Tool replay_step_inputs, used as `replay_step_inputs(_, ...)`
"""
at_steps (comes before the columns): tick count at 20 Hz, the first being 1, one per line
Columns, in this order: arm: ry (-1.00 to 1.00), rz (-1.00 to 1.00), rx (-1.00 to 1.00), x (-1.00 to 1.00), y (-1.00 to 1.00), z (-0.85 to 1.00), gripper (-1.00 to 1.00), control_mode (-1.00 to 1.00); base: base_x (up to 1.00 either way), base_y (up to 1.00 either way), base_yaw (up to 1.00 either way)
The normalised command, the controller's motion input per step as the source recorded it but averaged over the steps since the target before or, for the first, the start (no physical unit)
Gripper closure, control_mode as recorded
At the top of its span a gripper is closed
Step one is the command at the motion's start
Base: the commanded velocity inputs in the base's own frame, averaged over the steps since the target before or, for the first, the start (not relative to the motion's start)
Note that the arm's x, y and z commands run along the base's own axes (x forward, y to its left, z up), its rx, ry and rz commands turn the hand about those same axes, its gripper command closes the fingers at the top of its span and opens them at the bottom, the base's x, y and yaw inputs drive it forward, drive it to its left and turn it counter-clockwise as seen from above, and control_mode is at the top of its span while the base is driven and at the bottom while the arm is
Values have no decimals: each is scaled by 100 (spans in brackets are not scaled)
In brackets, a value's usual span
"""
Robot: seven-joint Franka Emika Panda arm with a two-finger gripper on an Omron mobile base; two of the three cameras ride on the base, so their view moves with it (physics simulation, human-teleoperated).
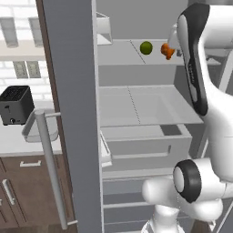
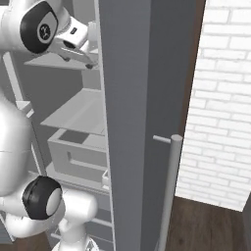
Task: Place one lime and one chicken drumstick in each tupperware on the nearby counter, to pack two identical lunches.
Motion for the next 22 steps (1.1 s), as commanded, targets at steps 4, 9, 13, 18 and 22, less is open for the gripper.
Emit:
replay_step_inputs(4, 0, 0, -6, 100, -29, -47, -100, -100, 0, 0, 0)
replay_step_inputs(9, -34, 0, -16, 81, -14, -37, -100, -100, 0, 0, 0)
replay_step_inputs(13, -45, 0, -16, 85, -11, -34, -100, -100, 0, 0, 0)
replay_step_inputs(18, -2, 0, 0, 100, -23, -1, -100, -100, 0, 0, 0)
replay_step_inputs(22, 5, 0, 0, 100, -23, 5, -100, -100, 0, 0, 0)
